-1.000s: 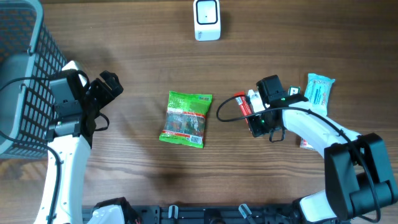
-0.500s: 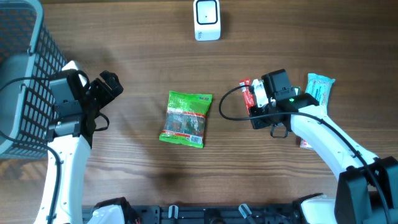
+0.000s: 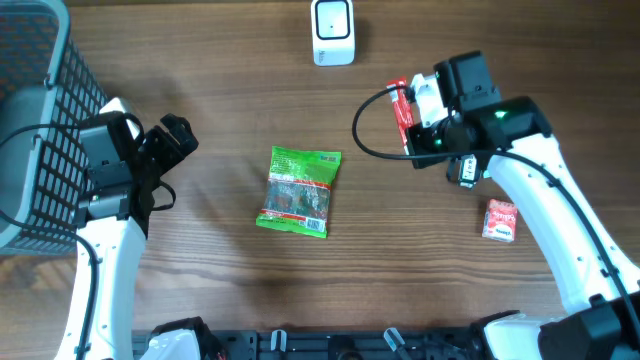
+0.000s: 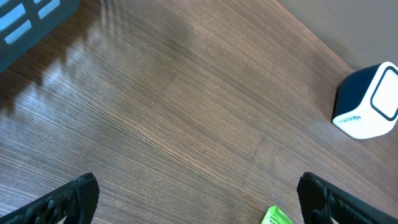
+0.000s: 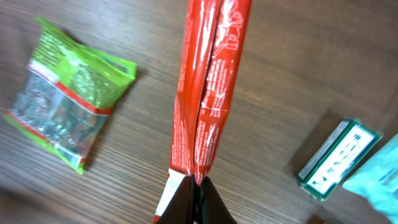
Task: Scan the item barcode
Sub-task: 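Carry the red packet to the scanner and hold it at the window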
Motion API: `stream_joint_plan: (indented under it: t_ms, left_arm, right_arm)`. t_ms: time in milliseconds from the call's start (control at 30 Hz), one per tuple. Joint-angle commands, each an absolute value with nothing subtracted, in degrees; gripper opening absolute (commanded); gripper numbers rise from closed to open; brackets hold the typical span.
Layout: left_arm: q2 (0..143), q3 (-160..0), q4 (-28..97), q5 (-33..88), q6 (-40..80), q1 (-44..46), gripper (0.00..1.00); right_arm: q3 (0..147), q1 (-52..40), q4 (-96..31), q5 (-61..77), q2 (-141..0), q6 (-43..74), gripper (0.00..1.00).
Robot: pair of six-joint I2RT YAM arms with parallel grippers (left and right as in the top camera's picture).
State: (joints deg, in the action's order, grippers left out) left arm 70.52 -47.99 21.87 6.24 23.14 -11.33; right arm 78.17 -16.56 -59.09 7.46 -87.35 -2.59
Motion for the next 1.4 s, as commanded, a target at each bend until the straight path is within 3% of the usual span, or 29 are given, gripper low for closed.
stream_joint_plan:
  t_ms: [0, 67, 200, 367, 467, 567, 667, 900, 1367]
  left_arm:
    - [70.63, -48.42, 21.71, 5.89, 22.26, -11.53, 1.00]
    - [70.63, -48.42, 21.71, 5.89, 22.26, -11.53, 1.00]
    - [70.63, -48.42, 21.74, 5.87, 22.26, -11.53, 1.00]
    - [70.63, -48.42, 21.71, 5.89, 22.26, -11.53, 1.00]
    - [70.63, -48.42, 21.71, 5.87, 22.26, -11.53, 1.00]
    - [70.63, -48.42, 21.71, 5.89, 22.26, -11.53, 1.00]
    - [70.63, -48.42, 21.71, 5.87, 22.26, -11.53, 1.00]
    - [70.63, -48.42, 21.71, 5.89, 22.26, -11.53, 1.00]
    - [70.63, -48.42, 21.74, 5.89, 22.26, -11.53, 1.00]
  right_arm:
    - [82.21, -16.12, -61.30, 16.86, -87.15, -10.74, 0.04]
    - [82.41, -14.46, -62.83, 27.59, -87.79, -16.71, 0.04]
    - [82.39, -11.97, -61.95, 28.36, -90.02, -16.49, 0.04]
    - [82.39, -14.24, -58.13, 13.72, -91.74, -17.67, 0.04]
    - [82.67, -20.38, -48.60, -7.22, -91.72, -16.51, 0.05]
    - [82.67, -23.94, -39.35, -22.50, -91.74, -23.86, 0.04]
    - [82.65, -25.91, -31.33, -24.71, -91.79, -35.07, 0.04]
    - [82.59, -28.56, -14.48, -34.30, -98.19, -43.16, 0.04]
    - [82.59, -31.99, 32.49, -49.95, -128.20, -72.34, 0.04]
